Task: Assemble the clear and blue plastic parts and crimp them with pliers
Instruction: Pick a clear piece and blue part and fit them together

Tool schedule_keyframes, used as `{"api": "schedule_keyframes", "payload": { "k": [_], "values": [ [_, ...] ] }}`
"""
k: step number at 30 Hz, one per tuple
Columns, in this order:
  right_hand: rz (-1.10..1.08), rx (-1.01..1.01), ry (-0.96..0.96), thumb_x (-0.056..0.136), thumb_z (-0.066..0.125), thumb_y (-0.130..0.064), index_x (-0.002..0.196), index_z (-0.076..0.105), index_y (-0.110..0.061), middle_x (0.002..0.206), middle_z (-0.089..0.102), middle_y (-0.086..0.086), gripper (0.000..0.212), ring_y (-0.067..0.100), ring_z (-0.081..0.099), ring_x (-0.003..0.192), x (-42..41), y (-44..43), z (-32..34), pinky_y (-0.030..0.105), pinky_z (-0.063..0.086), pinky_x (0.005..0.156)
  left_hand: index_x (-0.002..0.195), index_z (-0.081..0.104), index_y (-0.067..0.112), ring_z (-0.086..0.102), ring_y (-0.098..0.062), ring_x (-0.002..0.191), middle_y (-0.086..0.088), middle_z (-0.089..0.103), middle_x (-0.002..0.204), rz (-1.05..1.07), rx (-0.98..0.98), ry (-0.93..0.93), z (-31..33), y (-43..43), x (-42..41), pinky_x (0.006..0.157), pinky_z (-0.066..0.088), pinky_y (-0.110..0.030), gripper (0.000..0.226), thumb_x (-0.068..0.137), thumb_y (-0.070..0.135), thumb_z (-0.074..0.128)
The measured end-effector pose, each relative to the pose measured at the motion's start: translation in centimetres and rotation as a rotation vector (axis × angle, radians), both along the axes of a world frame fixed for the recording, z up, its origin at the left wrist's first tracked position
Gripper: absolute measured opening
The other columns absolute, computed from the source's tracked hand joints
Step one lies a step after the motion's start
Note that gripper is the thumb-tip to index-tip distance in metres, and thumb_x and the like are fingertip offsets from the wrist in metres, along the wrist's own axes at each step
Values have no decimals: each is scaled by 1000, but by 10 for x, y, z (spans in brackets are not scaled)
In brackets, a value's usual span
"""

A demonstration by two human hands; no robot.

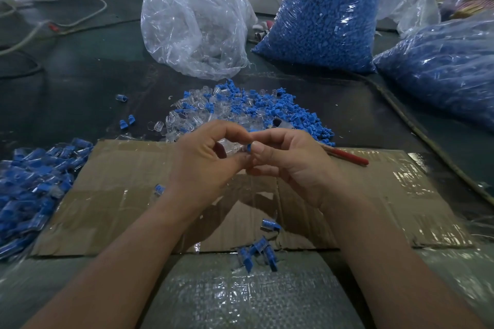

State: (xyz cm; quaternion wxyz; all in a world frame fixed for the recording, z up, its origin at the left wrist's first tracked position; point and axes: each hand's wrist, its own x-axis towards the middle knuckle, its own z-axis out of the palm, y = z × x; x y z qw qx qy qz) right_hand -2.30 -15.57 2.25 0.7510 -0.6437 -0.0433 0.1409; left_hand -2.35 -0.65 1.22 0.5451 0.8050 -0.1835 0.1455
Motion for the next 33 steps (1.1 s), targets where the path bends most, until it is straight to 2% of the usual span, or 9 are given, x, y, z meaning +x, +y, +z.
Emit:
{"api": "schedule_keyframes", "payload": {
  "k": [2,4,6,8,15,20,25,29,33],
  "values": [
    [-43,-22,-47,60,66,-17,85,66,-12,76,71,1,26,13,68,72,0,1,-1,20,54,64,82,56,36,56,-4,72,12,58,84,-27,-20,34,1,1,2,58,49,-16,35,71,6,70],
    [-87,-48,-92,59,66,-17,86,65,-13,76,72,2,28,12,68,71,0,1,-1,19,54,64,84,59,32,58,1,72,9,60,82,-60,-125,156,2,2,4,59,51,-14,35,74,0,65],
    [-87,-75,-119,58,67,-17,87,66,-14,77,72,2,29,12,68,72,-1,0,-1,19,54,64,80,62,25,60,0,65,8,65,72,-88,-196,249,2,2,6,58,52,-15,28,75,-2,67],
    [-46,-126,-137,57,68,-20,85,66,-18,78,72,0,28,12,68,75,-2,-1,0,19,54,66,74,63,21,61,-2,59,8,67,66,-98,-161,255,1,2,6,56,50,-13,21,75,1,70],
    [-20,-158,-157,55,70,-21,83,66,-19,78,72,-2,29,11,69,75,-4,-3,1,18,54,66,75,65,17,61,-3,54,7,68,62,-127,-204,278,0,3,5,54,49,-12,17,74,1,69],
    [-21,-189,-195,57,71,-23,85,66,-23,82,73,-4,28,11,69,81,-1,-2,-2,21,55,70,74,65,9,63,-9,54,-1,68,62,-140,-399,434,1,4,8,53,51,-16,9,66,5,69],
    [-66,-316,-472,73,69,2,88,68,-26,78,70,-16,32,2,67,79,0,0,-7,12,50,70,70,67,7,62,-12,49,-6,66,59,-166,-495,560,0,8,12,47,49,-17,15,55,10,68],
    [-115,-435,-640,73,70,1,94,67,-25,74,66,-22,33,-4,64,78,1,0,-13,9,48,71,58,71,15,62,-12,49,-5,66,58,-183,-472,589,0,9,13,47,50,-18,6,54,12,68],
    [-171,-490,-750,73,71,-1,103,64,-16,83,64,-23,35,-6,64,79,3,-1,-16,10,49,72,56,72,17,62,-12,48,-5,66,57,-207,-490,617,-2,8,14,46,49,-18,7,52,12,69]
  ]
}}
